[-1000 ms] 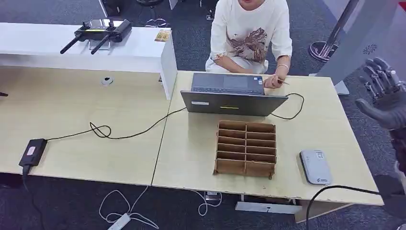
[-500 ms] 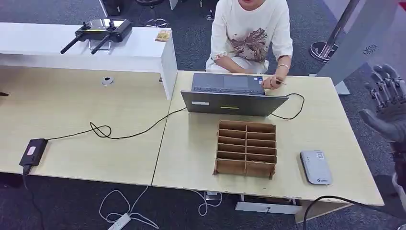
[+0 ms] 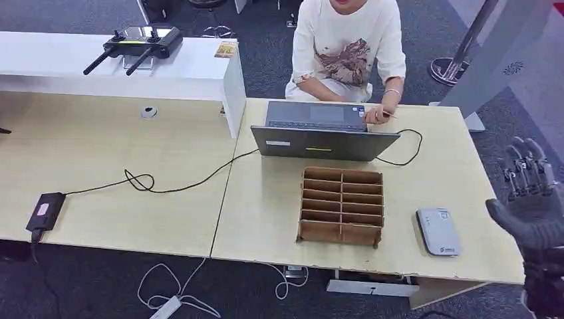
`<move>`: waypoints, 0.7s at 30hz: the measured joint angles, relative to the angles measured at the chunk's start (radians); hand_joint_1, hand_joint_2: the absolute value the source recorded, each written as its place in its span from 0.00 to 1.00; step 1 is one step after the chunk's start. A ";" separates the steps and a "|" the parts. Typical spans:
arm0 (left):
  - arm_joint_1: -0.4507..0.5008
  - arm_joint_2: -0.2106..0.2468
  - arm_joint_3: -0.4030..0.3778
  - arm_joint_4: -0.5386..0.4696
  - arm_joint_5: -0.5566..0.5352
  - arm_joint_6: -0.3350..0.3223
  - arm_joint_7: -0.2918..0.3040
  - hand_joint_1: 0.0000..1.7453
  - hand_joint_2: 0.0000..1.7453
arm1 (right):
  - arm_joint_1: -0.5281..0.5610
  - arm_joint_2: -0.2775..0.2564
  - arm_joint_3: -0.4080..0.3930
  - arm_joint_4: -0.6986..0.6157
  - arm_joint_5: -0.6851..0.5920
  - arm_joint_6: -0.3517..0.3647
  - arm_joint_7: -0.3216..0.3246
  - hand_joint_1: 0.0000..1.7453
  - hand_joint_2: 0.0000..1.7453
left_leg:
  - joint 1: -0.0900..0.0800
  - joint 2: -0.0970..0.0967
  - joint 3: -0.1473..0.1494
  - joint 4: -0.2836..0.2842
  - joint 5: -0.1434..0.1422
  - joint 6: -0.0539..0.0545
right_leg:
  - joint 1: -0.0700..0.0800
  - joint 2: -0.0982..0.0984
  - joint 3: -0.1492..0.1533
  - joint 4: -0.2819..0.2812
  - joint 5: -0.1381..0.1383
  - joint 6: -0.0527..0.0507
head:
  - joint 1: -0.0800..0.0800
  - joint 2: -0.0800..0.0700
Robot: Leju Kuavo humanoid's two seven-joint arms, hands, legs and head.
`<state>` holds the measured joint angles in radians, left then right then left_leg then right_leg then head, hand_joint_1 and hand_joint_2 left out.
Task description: Pass the card to the sensor for recognition and then transmit it.
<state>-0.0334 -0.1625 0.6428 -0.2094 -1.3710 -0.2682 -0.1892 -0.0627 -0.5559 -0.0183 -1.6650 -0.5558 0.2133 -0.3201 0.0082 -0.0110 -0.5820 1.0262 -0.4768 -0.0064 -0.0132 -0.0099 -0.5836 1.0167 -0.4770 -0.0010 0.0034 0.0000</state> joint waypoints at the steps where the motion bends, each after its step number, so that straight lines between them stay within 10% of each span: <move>1: 0.000 0.000 0.000 0.000 0.000 0.000 0.000 0.00 1.00 | 0.011 0.010 0.000 -0.014 -0.005 -0.007 0.002 0.00 1.00 | 0.000 0.000 0.000 0.000 0.000 0.000 | 0.000 0.000 0.000 0.000 0.000 0.000 | 0.000 0.000; 21: 0.002 0.000 0.001 0.000 0.010 -0.005 -0.002 0.00 1.00 | 0.101 0.116 0.054 -0.137 0.290 -0.162 -0.123 0.00 1.00 | 0.000 0.001 0.000 0.000 0.000 0.000 | 0.000 0.000 0.000 0.000 0.000 0.000 | 0.000 0.000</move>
<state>-0.0318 -0.1625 0.6435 -0.2094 -1.3607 -0.2728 -0.1907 0.0387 -0.4394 0.0359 -1.8021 -0.2658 0.0511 -0.4429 0.0082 -0.0102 -0.5819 1.0262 -0.4767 -0.0064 -0.0134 -0.0094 -0.5837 1.0168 -0.4770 -0.0009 0.0034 0.0000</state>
